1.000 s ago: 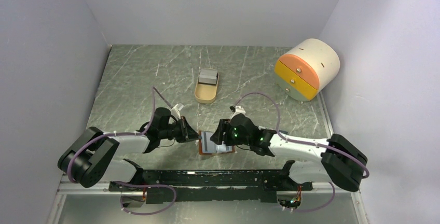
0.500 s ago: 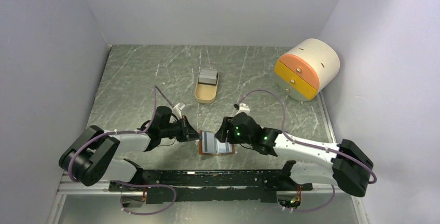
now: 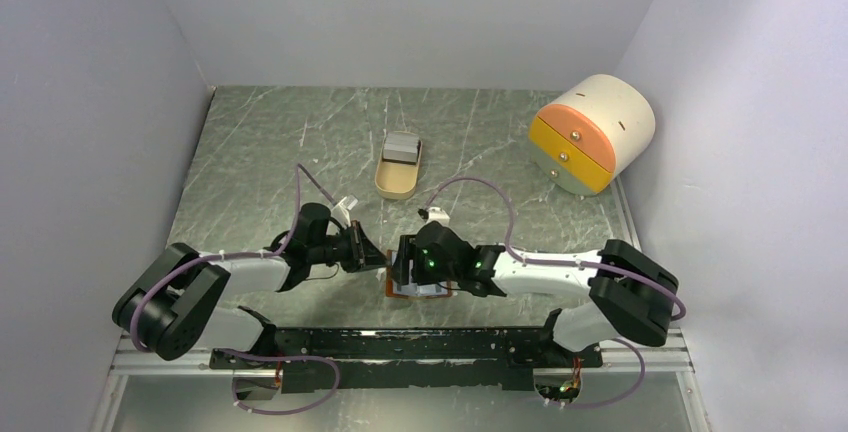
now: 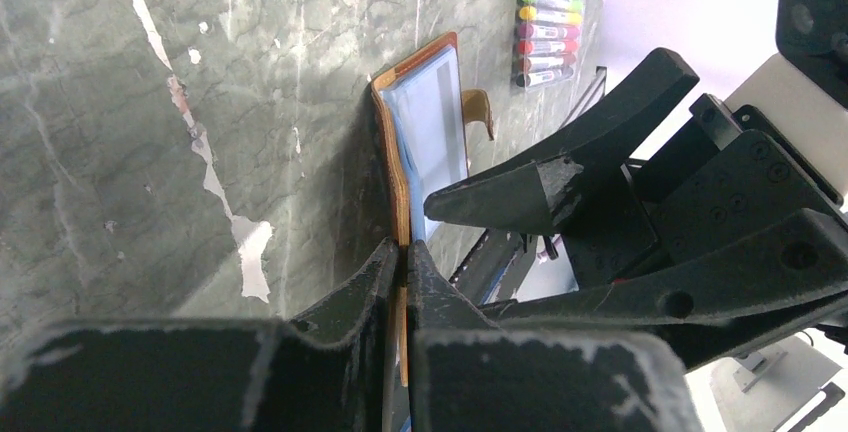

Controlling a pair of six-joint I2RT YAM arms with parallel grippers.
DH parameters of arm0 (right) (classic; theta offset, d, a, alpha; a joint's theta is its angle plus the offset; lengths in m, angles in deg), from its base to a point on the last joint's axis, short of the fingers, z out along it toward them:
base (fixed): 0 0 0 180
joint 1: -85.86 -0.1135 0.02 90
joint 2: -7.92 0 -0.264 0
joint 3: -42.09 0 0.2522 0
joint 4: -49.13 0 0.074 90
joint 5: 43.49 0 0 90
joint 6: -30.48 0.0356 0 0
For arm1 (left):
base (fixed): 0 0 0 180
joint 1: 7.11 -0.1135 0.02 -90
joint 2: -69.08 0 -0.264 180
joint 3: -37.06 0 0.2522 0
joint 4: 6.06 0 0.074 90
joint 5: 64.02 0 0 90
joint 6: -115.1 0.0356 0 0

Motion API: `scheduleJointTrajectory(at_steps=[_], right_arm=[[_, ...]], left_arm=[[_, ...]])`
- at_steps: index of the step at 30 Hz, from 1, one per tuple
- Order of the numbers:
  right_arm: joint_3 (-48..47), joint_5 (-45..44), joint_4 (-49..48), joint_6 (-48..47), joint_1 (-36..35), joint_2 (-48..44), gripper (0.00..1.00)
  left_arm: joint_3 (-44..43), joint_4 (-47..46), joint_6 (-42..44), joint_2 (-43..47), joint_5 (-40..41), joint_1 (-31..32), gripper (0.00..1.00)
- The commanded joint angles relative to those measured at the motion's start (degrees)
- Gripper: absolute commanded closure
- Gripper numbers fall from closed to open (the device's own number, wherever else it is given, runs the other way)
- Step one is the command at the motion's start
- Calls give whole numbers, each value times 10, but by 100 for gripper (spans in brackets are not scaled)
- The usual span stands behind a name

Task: Put the credit cards into the card holder
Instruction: Turn over the card slot in the card holder.

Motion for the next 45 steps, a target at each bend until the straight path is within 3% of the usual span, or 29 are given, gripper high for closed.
scheduleJointTrajectory(at_steps=[1,12,21,45], right_arm=[[-18,-6,-12,4,-7,17,37],[-13,-27,11,4,-8,10,45],[-13,-34,20,11,-8,-18,43],[-9,-49,37,7,-7,10,47]], left_arm=[[-14,-16,-8,6,-18,1,91],[-11,-18,-8,8,-15,3,91],[-11,-14,-6,8,-12,2,91],[-5,-24,-13,7,-14,4,91]])
